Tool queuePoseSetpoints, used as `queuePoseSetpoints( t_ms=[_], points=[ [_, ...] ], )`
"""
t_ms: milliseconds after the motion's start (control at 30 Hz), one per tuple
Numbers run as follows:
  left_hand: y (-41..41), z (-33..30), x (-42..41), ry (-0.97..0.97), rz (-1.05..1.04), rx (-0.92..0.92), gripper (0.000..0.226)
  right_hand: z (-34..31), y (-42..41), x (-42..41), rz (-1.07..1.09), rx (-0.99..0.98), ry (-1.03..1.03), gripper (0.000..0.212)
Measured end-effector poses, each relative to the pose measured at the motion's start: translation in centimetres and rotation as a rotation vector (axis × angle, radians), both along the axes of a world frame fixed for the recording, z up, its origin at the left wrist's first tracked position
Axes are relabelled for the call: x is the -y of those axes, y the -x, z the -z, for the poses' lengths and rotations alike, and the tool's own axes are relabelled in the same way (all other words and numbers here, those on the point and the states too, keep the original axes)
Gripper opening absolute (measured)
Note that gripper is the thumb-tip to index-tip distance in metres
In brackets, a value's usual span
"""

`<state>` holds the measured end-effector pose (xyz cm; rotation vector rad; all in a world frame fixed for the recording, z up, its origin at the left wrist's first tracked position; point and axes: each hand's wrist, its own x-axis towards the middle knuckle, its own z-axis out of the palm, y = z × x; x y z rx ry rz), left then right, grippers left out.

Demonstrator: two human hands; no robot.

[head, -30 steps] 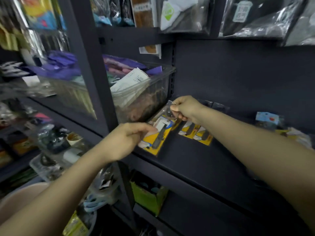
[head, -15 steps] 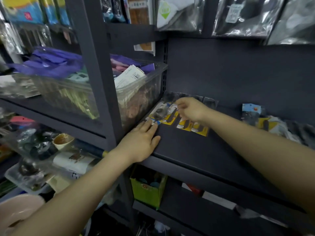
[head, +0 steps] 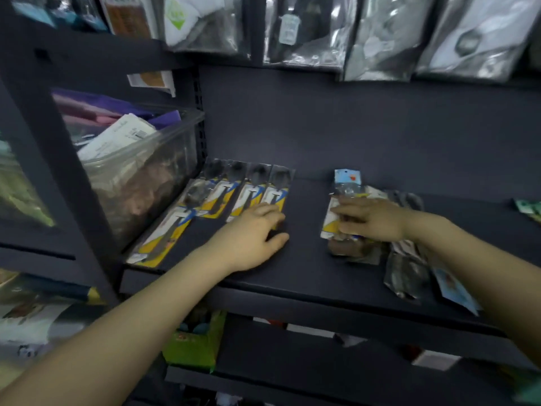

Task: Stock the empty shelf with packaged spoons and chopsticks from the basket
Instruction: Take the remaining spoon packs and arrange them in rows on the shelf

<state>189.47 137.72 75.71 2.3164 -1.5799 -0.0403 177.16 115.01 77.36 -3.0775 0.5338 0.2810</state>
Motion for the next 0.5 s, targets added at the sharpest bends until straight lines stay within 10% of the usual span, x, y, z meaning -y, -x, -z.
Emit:
queuePoseSetpoints(
  t_ms=[500],
  points=[
    [6.9, -0.4, 16.3, -0.123, -0.148, -0.231, 0.065, -0.6, 3.3, 8.1, 0.319, 0.573, -0.528, 0.029]
  ],
)
